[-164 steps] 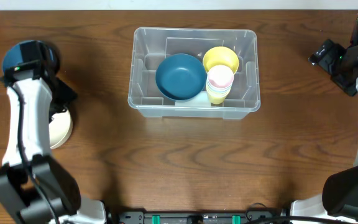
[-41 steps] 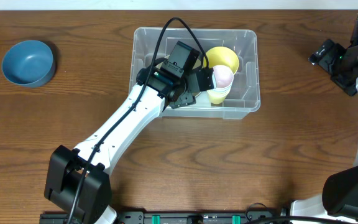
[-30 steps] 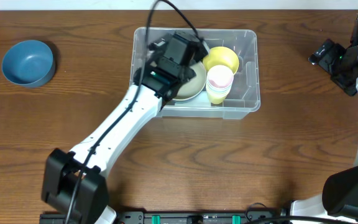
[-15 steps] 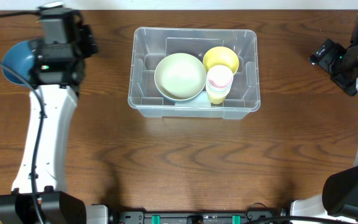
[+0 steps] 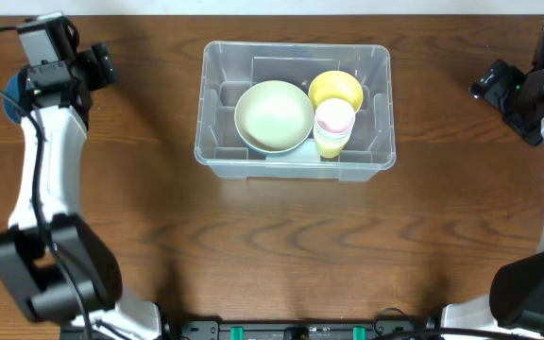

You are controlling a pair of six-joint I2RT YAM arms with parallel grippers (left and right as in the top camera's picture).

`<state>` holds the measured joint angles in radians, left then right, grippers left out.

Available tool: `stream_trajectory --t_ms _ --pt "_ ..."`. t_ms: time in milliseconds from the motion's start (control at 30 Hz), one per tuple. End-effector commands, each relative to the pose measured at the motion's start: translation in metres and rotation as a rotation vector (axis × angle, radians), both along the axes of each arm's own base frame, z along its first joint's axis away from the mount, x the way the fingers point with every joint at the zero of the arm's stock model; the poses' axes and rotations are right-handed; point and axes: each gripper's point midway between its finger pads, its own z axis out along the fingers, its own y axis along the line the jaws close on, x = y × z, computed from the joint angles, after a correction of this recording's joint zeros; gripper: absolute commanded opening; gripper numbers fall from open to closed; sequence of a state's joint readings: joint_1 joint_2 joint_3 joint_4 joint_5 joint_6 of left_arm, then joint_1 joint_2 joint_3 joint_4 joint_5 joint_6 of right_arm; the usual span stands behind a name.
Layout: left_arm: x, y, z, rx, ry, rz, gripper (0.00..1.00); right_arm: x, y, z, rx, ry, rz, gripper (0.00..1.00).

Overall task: Pack container
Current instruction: 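Open the left gripper and move it to the remaining blue bowl, then grasp the blue bowl's rim with the left gripper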

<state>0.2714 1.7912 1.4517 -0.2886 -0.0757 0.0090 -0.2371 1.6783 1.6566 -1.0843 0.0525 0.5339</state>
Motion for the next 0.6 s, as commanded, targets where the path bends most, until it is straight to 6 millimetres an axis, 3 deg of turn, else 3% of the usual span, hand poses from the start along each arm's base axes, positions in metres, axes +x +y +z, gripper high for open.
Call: stream_trajectory --t_ms 0,200,400,467,567 --pt "0.007 0.02 -0.03 -0.005 0.035 0.005 0.98 0.002 0.0 0.002 0.0 -0.006 -0.007 0.99" --pt "0.02 0.045 -0.073 -0.008 0.044 0.04 0.98 0.002 0.0 0.002 0.0 -0.006 -0.007 0.99" --pt "0.026 0.047 -0.131 -0.036 0.111 0.037 0.99 0.002 0.0 0.002 0.0 -0.006 -0.007 0.99" --pt "0.024 0.044 -0.146 -0.052 0.136 0.03 0.88 0.002 0.0 0.002 0.0 -0.006 -0.007 0.99" --pt "0.023 0.044 -0.156 -0.058 0.154 0.031 0.44 0.002 0.0 0.002 0.0 -0.006 -0.007 0.99"
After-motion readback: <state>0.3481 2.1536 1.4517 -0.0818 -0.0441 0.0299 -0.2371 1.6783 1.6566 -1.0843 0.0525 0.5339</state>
